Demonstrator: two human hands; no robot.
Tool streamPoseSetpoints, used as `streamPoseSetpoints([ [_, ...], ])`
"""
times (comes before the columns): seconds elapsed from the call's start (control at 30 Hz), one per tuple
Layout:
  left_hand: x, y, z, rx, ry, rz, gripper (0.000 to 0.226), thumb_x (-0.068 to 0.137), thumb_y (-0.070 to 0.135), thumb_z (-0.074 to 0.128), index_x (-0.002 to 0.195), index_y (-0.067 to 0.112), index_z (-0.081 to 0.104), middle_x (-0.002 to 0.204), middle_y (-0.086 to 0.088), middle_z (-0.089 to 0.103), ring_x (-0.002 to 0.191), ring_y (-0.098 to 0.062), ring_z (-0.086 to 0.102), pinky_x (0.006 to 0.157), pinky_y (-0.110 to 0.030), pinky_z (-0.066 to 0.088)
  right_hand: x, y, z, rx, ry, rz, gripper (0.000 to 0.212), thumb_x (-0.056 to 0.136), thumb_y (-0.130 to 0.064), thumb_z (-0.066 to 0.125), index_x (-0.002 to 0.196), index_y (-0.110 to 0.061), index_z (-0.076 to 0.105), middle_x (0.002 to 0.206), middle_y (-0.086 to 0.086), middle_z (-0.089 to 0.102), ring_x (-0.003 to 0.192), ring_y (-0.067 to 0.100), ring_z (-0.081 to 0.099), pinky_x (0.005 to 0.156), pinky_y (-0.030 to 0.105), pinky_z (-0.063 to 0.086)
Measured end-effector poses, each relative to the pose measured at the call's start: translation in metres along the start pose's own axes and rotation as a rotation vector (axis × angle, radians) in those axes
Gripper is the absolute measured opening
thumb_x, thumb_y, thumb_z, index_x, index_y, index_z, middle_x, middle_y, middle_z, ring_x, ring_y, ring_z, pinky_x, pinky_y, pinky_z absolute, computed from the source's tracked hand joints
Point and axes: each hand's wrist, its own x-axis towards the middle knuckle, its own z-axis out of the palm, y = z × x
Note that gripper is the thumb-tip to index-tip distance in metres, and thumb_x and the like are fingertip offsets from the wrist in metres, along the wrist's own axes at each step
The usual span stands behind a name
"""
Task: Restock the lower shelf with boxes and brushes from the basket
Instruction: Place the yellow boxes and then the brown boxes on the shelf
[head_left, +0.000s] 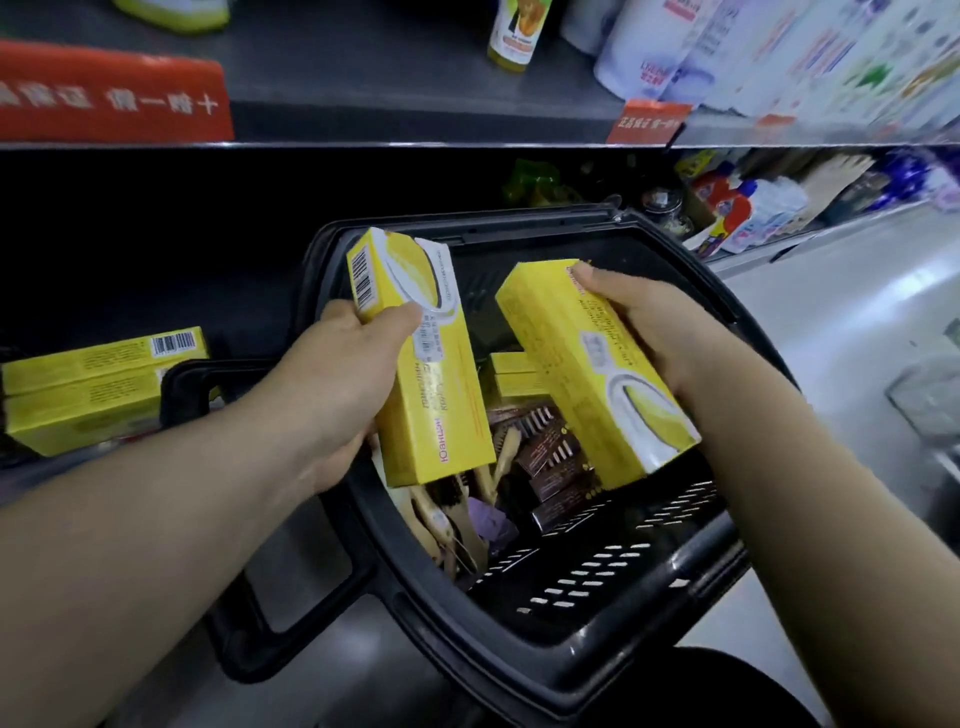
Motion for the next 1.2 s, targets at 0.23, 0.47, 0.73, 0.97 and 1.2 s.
streamPoseSetpoints([
  [0.23,-0.026,0.001,-0.011,-0.053,-0.115,-0.078,0.037,0.093,0.037,0.051,0.121,0.013,0.049,0.104,-0.004,0.068,0.091,-0.019,0.066,0.077,-0.036,0.053,-0.029,-0.011,0.075,0.109,0.113,-0.003,0.035,0.091,-0.04,0.056,0.088,-0.007,0.068,0.086,0.016,0.071,0.073,0.03,0.069,0.075,0.05,0.057],
  [0.47,-0.053,0.008,-0.057,-0.037,-0.115,-0.004,0.081,0.051,0.05,0.074,0.12,0.017,0.046,0.105,-0.002,0.07,0.091,-0.019,0.069,0.085,-0.042,0.055,-0.05,-0.025,0.142,0.069,0.077,-0.116,0.034,0.092,-0.037,0.055,0.106,-0.007,0.062,0.102,0.017,0.07,0.09,0.034,0.068,0.086,0.052,0.053],
  [0.73,-0.06,0.018,-0.149,-0.116,-0.057,-0.042,0.057,0.069,0.045,0.07,0.117,0.018,0.06,0.1,-0.005,0.074,0.084,-0.023,0.072,0.066,-0.037,0.058,-0.068,-0.02,0.201,-0.103,-0.445,-0.152,0.036,0.09,-0.025,0.06,0.124,-0.032,0.049,0.111,-0.005,0.07,0.1,0.017,0.067,0.085,0.035,0.055],
  [0.97,-0.038,0.006,-0.217,-0.133,0.22,-0.19,0.013,0.09,0.023,0.053,0.094,0.012,0.06,0.067,-0.007,0.07,0.06,-0.023,0.065,0.051,-0.029,0.047,-0.009,-0.046,0.261,-0.115,-0.374,-0.021,0.024,0.094,-0.019,0.051,0.079,-0.012,0.068,0.067,0.002,0.071,0.052,0.011,0.066,0.048,0.021,0.052],
  [1.2,-0.018,-0.008,-0.273,-0.138,0.57,-0.164,0.011,0.086,0.015,0.061,0.081,0.014,0.051,0.075,-0.012,0.062,0.067,-0.027,0.06,0.07,-0.045,0.053,0.091,-0.064,0.324,-1.045,-0.188,-0.31,0.023,0.096,-0.021,0.046,0.108,-0.004,0.056,0.107,0.008,0.056,0.098,0.028,0.055,0.077,0.033,0.043],
])
